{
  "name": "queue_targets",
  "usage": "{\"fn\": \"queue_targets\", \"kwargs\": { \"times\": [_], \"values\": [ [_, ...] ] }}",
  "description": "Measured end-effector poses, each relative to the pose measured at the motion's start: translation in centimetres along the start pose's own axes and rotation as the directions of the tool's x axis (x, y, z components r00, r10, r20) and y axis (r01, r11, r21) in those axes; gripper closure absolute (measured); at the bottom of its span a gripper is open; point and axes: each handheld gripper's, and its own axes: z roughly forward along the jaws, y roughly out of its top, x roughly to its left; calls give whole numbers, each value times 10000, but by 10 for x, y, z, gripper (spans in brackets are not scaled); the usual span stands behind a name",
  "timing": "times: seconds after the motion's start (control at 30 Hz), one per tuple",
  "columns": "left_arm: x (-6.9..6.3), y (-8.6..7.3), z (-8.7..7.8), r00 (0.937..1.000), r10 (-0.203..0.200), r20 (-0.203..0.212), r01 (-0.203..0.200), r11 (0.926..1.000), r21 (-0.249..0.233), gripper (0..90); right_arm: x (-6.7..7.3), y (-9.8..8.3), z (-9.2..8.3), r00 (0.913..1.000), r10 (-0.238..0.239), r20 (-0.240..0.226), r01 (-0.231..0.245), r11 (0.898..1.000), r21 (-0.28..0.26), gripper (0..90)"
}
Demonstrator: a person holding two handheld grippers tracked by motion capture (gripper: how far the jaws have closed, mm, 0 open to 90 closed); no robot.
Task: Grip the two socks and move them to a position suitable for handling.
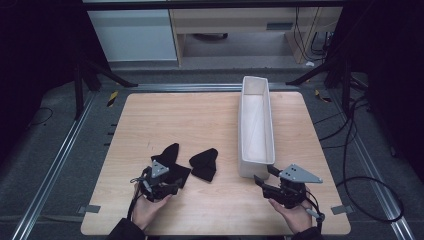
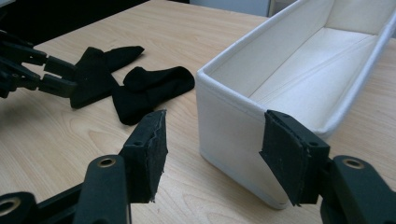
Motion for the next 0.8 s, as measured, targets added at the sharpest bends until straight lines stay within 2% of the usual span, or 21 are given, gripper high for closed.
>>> {"fn": "queue_targets", "kwargs": {
  "times": [0.13,0.43,0.57,0.67,0.73,0.77,0.8],
  "values": [
    [-7,3,6,9998,202,89,-203,9997,166,402,1,0,2,10000,-49,-41,49,9999,87,409],
    [-10,4,17,9997,225,98,-231,9979,599,475,0,-2,5,9998,25,-172,-19,9994,336,413],
    [-10,4,17,9994,329,-76,-323,9972,681,587,1,-2,6,9998,-6,-178,13,9994,348,413],
    [-6,5,16,9998,205,-37,-202,9970,742,663,1,-1,6,9998,-1,-197,8,9994,351,413],
    [-1,5,16,10000,1,11,-1,9975,701,741,1,-1,6,9998,-17,-196,24,9994,344,412],
    [5,4,14,9993,-308,218,292,9969,728,772,1,-1,7,9998,-34,-194,42,9993,372,412],
    [5,4,14,9993,-308,218,292,9969,728,777,1,-2,7,9997,-4,-230,13,9993,383,412]
  ]
}}
